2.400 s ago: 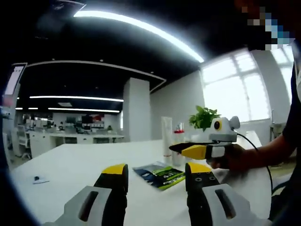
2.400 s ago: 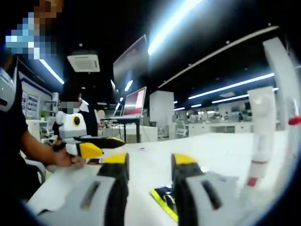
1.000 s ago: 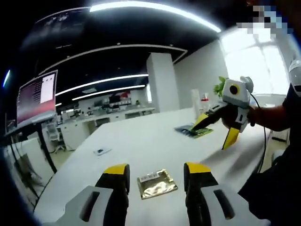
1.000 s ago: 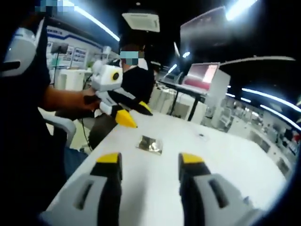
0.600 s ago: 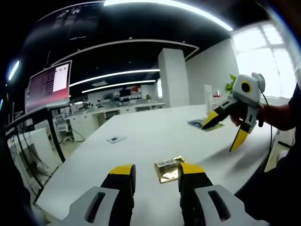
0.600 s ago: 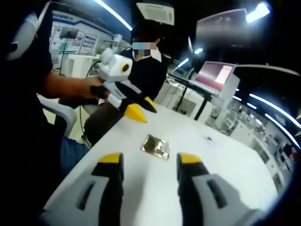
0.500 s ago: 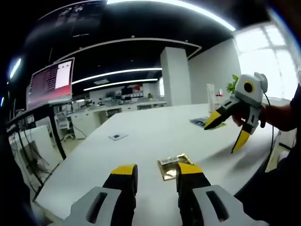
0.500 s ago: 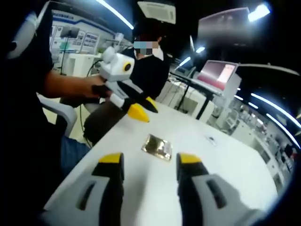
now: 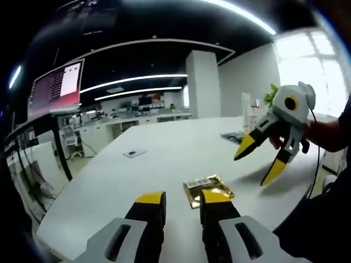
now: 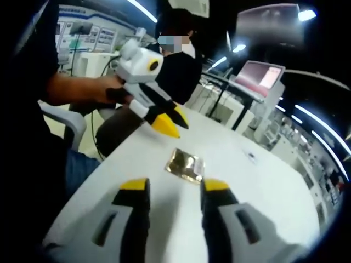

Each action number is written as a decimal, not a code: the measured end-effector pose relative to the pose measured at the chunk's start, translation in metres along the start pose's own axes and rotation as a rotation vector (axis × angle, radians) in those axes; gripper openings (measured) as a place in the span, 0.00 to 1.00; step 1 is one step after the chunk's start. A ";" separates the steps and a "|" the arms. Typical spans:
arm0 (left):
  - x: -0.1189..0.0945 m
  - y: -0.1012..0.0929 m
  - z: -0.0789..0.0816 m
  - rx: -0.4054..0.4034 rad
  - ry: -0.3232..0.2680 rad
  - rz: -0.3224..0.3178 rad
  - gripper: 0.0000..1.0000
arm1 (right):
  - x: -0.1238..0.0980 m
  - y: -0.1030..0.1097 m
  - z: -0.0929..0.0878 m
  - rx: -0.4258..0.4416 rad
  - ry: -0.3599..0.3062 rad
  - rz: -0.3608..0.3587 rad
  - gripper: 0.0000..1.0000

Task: Arrange the skincare products in the storage area until every visible bottle or jar stands upright without overlapping.

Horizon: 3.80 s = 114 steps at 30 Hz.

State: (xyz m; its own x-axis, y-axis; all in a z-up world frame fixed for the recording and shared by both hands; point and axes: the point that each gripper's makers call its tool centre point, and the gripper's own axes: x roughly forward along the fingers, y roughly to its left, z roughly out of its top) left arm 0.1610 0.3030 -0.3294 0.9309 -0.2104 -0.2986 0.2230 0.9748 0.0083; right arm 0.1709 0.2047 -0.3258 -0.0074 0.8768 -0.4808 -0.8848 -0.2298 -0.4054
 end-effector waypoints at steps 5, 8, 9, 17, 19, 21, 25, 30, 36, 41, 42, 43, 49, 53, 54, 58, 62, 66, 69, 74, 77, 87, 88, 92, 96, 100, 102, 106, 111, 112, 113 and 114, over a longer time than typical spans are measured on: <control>0.007 0.000 0.000 0.018 0.019 0.002 0.21 | 0.005 -0.001 -0.002 -0.011 0.014 0.001 0.34; 0.012 0.000 0.001 0.022 0.025 -0.002 0.20 | 0.007 -0.001 -0.004 -0.022 0.027 -0.001 0.33; 0.014 -0.001 0.001 0.023 0.026 -0.006 0.19 | 0.009 -0.001 -0.005 -0.023 0.030 -0.001 0.33; 0.023 -0.004 -0.001 0.047 0.055 -0.024 0.14 | 0.010 -0.005 -0.008 -0.023 0.037 -0.015 0.31; 0.026 -0.005 0.000 0.051 0.058 -0.032 0.12 | 0.011 -0.005 -0.007 -0.024 0.036 -0.014 0.30; 0.028 -0.006 0.000 0.069 0.070 -0.036 0.12 | 0.012 -0.006 -0.007 -0.024 0.035 -0.013 0.30; 0.032 -0.008 -0.004 0.114 0.102 -0.040 0.09 | 0.014 -0.007 -0.006 -0.024 0.032 -0.010 0.30; 0.035 -0.014 -0.011 0.173 0.152 -0.063 0.04 | 0.016 -0.007 -0.005 -0.020 0.022 -0.006 0.29; 0.037 -0.020 -0.014 0.177 0.168 -0.091 0.00 | 0.019 -0.010 -0.005 -0.024 0.017 -0.005 0.28; 0.038 -0.019 -0.014 0.125 0.178 -0.099 0.00 | 0.021 -0.011 -0.004 -0.060 0.023 -0.010 0.27; 0.038 -0.019 -0.014 0.118 0.179 -0.100 0.00 | 0.022 -0.011 -0.004 -0.085 0.029 -0.012 0.27; 0.038 -0.020 -0.015 0.109 0.180 -0.101 0.00 | 0.023 -0.012 -0.004 -0.101 0.033 -0.013 0.26; 0.039 -0.021 -0.015 0.091 0.186 -0.106 0.00 | 0.028 -0.004 0.003 -0.285 0.055 -0.016 0.20; 0.039 -0.021 -0.015 0.081 0.188 -0.109 0.00 | 0.032 -0.003 0.006 -0.349 0.055 -0.012 0.20; 0.039 -0.021 -0.015 0.077 0.188 -0.110 0.00 | 0.033 -0.004 0.007 -0.375 0.054 -0.013 0.20; 0.040 -0.021 -0.015 0.073 0.189 -0.112 0.00 | 0.036 -0.005 0.008 -0.441 0.063 -0.029 0.20; 0.039 -0.021 -0.015 0.065 0.190 -0.116 0.00 | 0.031 -0.002 0.009 -0.451 0.059 -0.001 0.22; 0.039 -0.023 -0.015 0.069 0.193 -0.119 0.00 | 0.030 0.000 0.012 -0.512 0.084 0.036 0.26; 0.039 -0.023 -0.015 0.065 0.193 -0.123 0.00 | 0.034 0.000 0.012 -0.561 0.114 0.054 0.24; 0.039 -0.022 -0.015 0.061 0.194 -0.122 0.00 | 0.036 -0.001 0.015 -0.600 0.136 0.093 0.25; 0.039 -0.022 -0.015 0.061 0.195 -0.123 0.00 | 0.036 0.000 0.015 -0.616 0.159 0.113 0.25; 0.039 -0.026 -0.014 0.054 0.191 -0.133 0.00 | 0.042 0.003 0.018 -0.659 0.198 0.184 0.25; 0.039 -0.027 -0.014 0.054 0.190 -0.133 0.00 | 0.042 0.002 0.018 -0.664 0.198 0.183 0.26; 0.039 -0.027 -0.014 0.049 0.187 -0.133 0.00 | 0.042 0.000 0.017 -0.676 0.193 0.157 0.24; 0.039 -0.026 -0.014 0.046 0.185 -0.139 0.00 | 0.040 -0.007 0.017 -0.659 0.163 0.097 0.20; 0.040 -0.024 -0.014 0.044 0.185 -0.136 0.00 | 0.039 -0.013 0.022 -0.675 0.130 0.053 0.10; 0.040 -0.024 -0.014 0.040 0.183 -0.139 0.00 | 0.040 -0.016 0.021 -0.695 0.135 0.046 0.05; 0.040 -0.024 -0.014 0.032 0.179 -0.143 0.00 | 0.045 -0.015 0.016 -0.705 0.161 0.039 0.04; 0.041 -0.023 -0.014 0.030 0.176 -0.144 0.00 | 0.048 -0.009 0.014 -0.722 0.177 0.042 0.01; 0.041 -0.023 -0.014 0.029 0.176 -0.144 0.00 | 0.048 -0.009 0.013 -0.719 0.177 0.042 0.00; 0.041 -0.023 -0.014 0.028 0.176 -0.144 0.00 | 0.048 -0.010 0.013 -0.718 0.171 0.038 0.00; 0.041 -0.022 -0.014 0.028 0.177 -0.144 0.00 | 0.048 -0.010 0.013 -0.715 0.168 0.036 0.00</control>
State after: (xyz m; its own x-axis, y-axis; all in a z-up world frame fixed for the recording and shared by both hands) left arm 0.1904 0.2735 -0.3549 0.8243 -0.3282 -0.4613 0.3596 0.9329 -0.0210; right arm 0.1731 0.2546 -0.3344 0.0916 0.8000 -0.5930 -0.3648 -0.5271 -0.7675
